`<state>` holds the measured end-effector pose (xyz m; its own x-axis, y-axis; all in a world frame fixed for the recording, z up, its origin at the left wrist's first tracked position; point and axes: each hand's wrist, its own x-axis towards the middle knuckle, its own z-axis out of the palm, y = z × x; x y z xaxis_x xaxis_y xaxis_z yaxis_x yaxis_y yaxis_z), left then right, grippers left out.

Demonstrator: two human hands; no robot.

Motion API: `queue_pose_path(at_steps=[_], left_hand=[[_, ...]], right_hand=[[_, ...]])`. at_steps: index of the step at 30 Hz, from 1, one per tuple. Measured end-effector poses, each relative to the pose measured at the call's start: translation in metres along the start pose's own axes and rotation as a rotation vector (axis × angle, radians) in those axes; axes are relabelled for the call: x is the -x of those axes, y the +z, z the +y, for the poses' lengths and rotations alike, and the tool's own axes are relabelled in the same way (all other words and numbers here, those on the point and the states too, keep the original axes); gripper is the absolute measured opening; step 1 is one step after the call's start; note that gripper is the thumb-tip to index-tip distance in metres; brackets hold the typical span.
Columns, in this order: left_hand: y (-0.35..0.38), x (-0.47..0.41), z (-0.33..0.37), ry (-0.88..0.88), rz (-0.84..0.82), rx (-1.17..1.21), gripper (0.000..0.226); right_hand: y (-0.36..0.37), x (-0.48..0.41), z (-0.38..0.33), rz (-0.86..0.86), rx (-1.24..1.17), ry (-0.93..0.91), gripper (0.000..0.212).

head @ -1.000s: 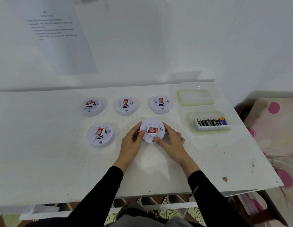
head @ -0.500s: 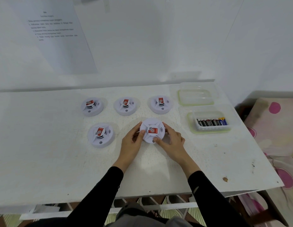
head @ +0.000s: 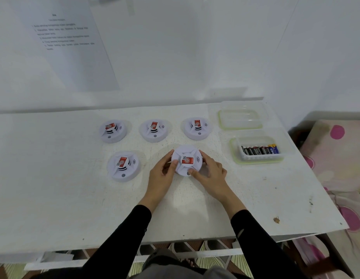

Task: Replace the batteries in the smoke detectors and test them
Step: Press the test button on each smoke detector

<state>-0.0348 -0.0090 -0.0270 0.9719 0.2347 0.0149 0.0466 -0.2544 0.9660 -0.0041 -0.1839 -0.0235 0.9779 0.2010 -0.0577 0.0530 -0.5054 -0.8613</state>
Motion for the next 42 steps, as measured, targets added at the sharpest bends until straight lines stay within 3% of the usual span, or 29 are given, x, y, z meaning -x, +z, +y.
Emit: queue_pose_path(at_steps=[42], left_hand=[[0.0011, 0.0008, 0.0008, -0.017, 0.01, -0.01, 0.043]], right_hand=[[0.0008, 0.0018, 0.0011, 0.008, 0.04, -0.032, 0.068]])
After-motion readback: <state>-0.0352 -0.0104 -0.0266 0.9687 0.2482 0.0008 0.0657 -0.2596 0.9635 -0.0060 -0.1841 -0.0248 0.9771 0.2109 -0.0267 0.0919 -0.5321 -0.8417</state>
